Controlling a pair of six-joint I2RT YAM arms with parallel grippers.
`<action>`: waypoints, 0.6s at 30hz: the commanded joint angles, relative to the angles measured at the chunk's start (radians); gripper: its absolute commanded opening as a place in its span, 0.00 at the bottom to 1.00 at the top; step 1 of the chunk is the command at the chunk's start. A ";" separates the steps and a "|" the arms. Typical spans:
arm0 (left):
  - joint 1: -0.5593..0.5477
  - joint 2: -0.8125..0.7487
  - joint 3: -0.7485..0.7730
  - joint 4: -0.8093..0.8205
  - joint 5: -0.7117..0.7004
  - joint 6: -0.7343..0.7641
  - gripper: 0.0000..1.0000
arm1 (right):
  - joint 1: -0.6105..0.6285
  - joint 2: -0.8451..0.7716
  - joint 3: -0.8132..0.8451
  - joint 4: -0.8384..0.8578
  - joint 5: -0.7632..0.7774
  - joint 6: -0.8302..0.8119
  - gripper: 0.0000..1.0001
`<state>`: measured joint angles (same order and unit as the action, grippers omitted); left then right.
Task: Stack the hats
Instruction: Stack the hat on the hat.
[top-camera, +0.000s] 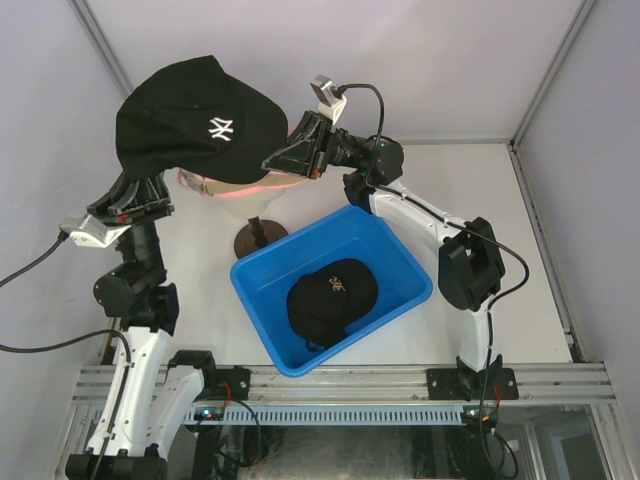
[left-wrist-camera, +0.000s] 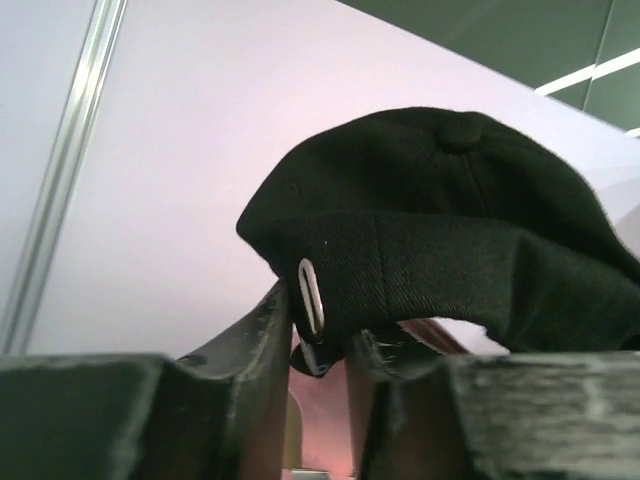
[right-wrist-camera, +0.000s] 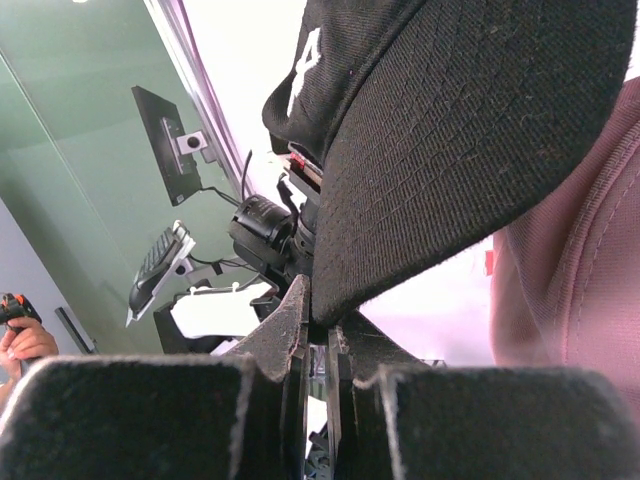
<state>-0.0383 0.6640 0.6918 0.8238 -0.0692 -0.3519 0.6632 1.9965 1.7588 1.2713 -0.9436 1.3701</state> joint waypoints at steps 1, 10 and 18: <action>-0.007 0.026 0.057 0.054 0.022 0.059 0.21 | 0.003 -0.040 0.002 0.042 0.023 -0.009 0.00; -0.009 0.007 0.077 0.052 0.021 0.111 0.00 | -0.023 -0.053 0.015 0.024 0.018 -0.009 0.00; -0.040 -0.034 0.076 0.059 -0.079 0.190 0.00 | -0.088 -0.051 0.046 0.015 0.022 -0.009 0.00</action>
<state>-0.0616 0.6548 0.7086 0.8276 -0.0704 -0.2390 0.6243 1.9965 1.7588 1.2625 -0.9565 1.3705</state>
